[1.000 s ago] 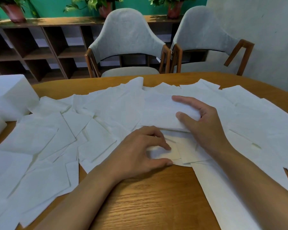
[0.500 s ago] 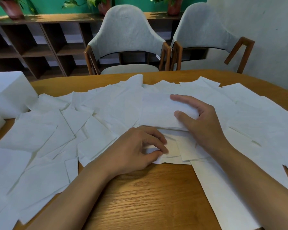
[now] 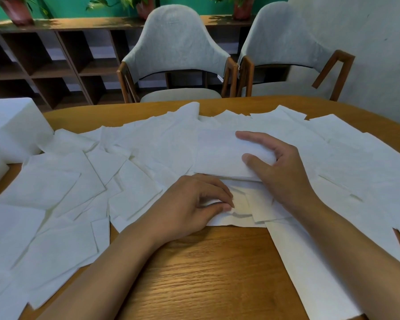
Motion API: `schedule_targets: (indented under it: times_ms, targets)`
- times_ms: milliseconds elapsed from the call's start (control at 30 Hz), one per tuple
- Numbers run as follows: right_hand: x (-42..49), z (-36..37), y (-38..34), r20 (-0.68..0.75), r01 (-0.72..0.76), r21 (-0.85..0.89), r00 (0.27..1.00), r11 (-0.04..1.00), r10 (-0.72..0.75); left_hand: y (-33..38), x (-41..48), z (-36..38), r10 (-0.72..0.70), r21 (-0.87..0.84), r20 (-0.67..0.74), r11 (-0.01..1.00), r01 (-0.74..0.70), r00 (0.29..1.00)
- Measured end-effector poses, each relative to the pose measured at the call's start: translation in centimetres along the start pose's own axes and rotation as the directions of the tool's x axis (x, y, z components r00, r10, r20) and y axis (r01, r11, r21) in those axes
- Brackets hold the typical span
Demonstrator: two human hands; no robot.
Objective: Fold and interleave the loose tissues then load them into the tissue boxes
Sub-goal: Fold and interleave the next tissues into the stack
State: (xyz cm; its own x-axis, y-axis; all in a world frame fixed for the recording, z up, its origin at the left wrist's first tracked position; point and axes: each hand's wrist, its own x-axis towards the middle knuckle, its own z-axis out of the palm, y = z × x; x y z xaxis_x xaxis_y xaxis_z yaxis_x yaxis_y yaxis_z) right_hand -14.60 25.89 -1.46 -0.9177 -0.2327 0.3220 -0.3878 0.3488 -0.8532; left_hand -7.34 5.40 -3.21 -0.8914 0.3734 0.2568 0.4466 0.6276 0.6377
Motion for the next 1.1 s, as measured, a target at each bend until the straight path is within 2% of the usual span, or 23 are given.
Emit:
schedule_targets:
  times_ms: [133,200,300,367,467,567,667,767,900,967,1033,1100]
  targets:
    - [0.0,0.0,-0.1,0.006,0.0,-0.008,1.0,1.0,0.0,0.3,-0.1,-0.3,-0.052,-0.021,-0.024,0.998,0.051,0.998]
    - [0.0,0.1,-0.1,0.007,0.007,0.001,1.0,1.0,-0.007,0.8,-0.1,-0.6,-0.08,-0.043,-0.081,0.996,0.077,0.993]
    - [-0.1,0.1,-0.2,-0.001,0.019,0.016,1.0,1.0,-0.019,1.9,-0.3,-1.2,-0.057,-0.094,-0.195,0.995,0.039,0.979]
    - [-0.1,0.0,-0.3,0.003,0.035,0.043,0.999,0.998,-0.035,2.4,-0.4,-1.6,-0.034,-0.094,-0.318,0.996,0.004,0.948]
    - [-0.3,-0.2,-0.4,0.071,0.125,0.057,0.989,0.991,-0.129,2.5,-0.3,-1.8,-0.038,-0.077,-0.502,0.997,-0.001,0.864]
    - [-0.9,0.0,-0.7,0.21,0.161,0.065,0.963,0.985,-0.171,2.3,-0.2,-1.8,-0.069,-0.101,-0.576,0.995,0.012,0.814]
    - [-1.6,0.7,-1.3,0.225,0.11,0.179,0.963,0.978,-0.149,2.4,-0.2,-1.6,-0.121,-0.147,-0.571,0.988,0.044,0.812]
    - [-1.6,0.9,-1.7,0.084,0.081,0.166,0.992,0.983,-0.096,2.7,0.0,-1.6,-0.179,-0.245,-0.528,0.968,0.054,0.83]
    - [-1.0,0.4,-1.8,-0.022,-0.006,0.262,1.0,0.965,0.013,2.7,0.1,-2.0,-0.34,-0.481,-0.329,0.863,0.154,0.881]
    - [-0.7,0.1,-1.6,-0.058,-0.046,0.291,0.996,0.956,0.065,2.6,0.2,-2.1,-0.37,-0.541,-0.246,0.82,0.19,0.896]
    - [-0.4,0.0,-1.3,-0.053,-0.088,0.303,0.993,0.949,0.109,2.5,0.2,-2.3,-0.385,-0.547,-0.254,0.814,0.196,0.887]
    - [-0.2,-0.1,-0.9,-0.018,-0.131,0.291,0.99,0.948,0.142,2.0,0.1,-2.9,-0.355,-0.426,-0.312,0.881,0.205,0.881]
